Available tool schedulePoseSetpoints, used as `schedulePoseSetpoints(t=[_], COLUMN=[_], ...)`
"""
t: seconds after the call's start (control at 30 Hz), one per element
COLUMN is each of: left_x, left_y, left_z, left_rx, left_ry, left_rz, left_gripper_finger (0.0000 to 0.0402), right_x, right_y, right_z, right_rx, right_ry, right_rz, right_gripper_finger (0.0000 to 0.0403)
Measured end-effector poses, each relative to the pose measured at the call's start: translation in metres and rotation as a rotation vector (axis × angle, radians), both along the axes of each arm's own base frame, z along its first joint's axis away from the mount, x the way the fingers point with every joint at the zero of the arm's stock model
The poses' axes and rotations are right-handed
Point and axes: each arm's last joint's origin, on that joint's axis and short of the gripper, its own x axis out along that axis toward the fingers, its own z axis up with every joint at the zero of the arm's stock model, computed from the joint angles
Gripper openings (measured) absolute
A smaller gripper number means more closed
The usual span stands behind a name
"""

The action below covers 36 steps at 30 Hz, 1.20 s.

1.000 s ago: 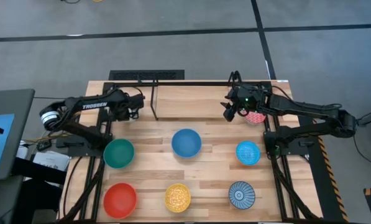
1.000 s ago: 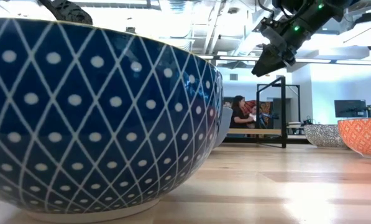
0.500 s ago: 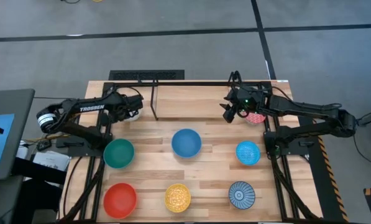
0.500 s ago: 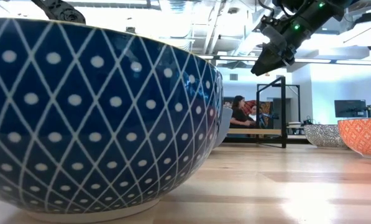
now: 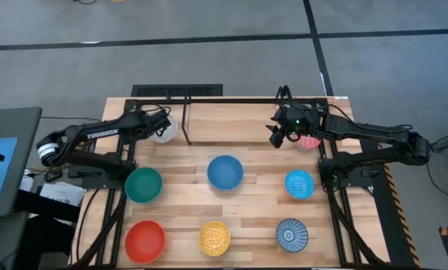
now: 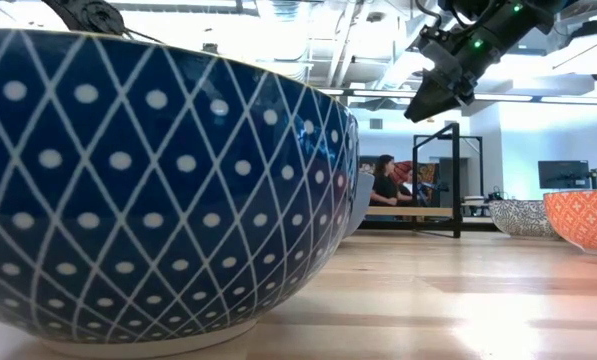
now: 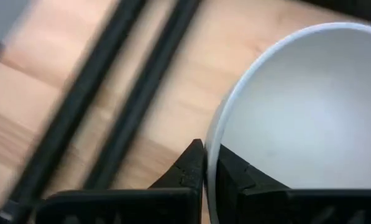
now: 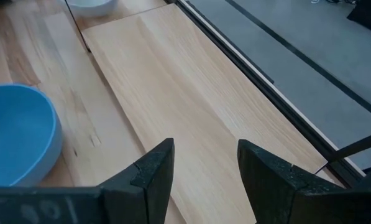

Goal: Place and stack bowls onto a shelf
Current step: Put the white bowl on the shelf

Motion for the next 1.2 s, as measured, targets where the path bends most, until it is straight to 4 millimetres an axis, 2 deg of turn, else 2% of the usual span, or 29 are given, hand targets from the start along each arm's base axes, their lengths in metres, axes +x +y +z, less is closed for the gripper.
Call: schedulePoseSetpoints(t=[0.17, 0.27, 0.43, 0.6, 0.7, 0.83, 1.03, 1.2], left_x=[-0.015, -0.021, -0.028, -0.018, -0.004, 0.028, 0.095, 0.135], left_y=[-0.007, -0.009, -0.013, -0.009, -0.004, 0.011, 0.044, 0.067], left_z=[0.025, 0.053, 0.112, 0.174, 0.199, 0.197, 0.157, 0.136], left_rx=[0.133, 0.251, 0.476, 0.728, 0.819, 0.760, 0.624, 0.466], left_ry=[-0.012, -0.014, 0.016, -0.014, -0.049, -0.048, -0.101, -0.069], left_rz=[-0.022, -0.083, -0.237, -0.510, -0.676, -0.794, -0.927, -0.996], left_gripper_finger=[0.0001, 0.0000, 0.0000, 0.0000, 0.0000, 0.0000, 0.0000, 0.0000], right_x=[0.000, 0.000, 0.002, 0.008, 0.010, 0.012, 0.012, 0.012], right_y=[0.000, 0.000, 0.001, 0.007, 0.009, 0.006, -0.001, -0.002], right_z=[0.000, 0.000, 0.002, 0.007, 0.010, 0.015, 0.021, 0.022], right_rx=[0.004, 0.007, 0.027, 0.022, 0.010, -0.026, -0.042, -0.029], right_ry=[0.001, -0.007, -0.058, -0.122, -0.159, -0.201, -0.263, -0.283], right_rz=[-0.002, -0.006, -0.021, 0.007, 0.018, 0.018, -0.015, -0.031], right_gripper_finger=[0.0202, 0.0202, 0.0202, 0.0202, 0.0202, 0.0202, 0.0202, 0.0202])
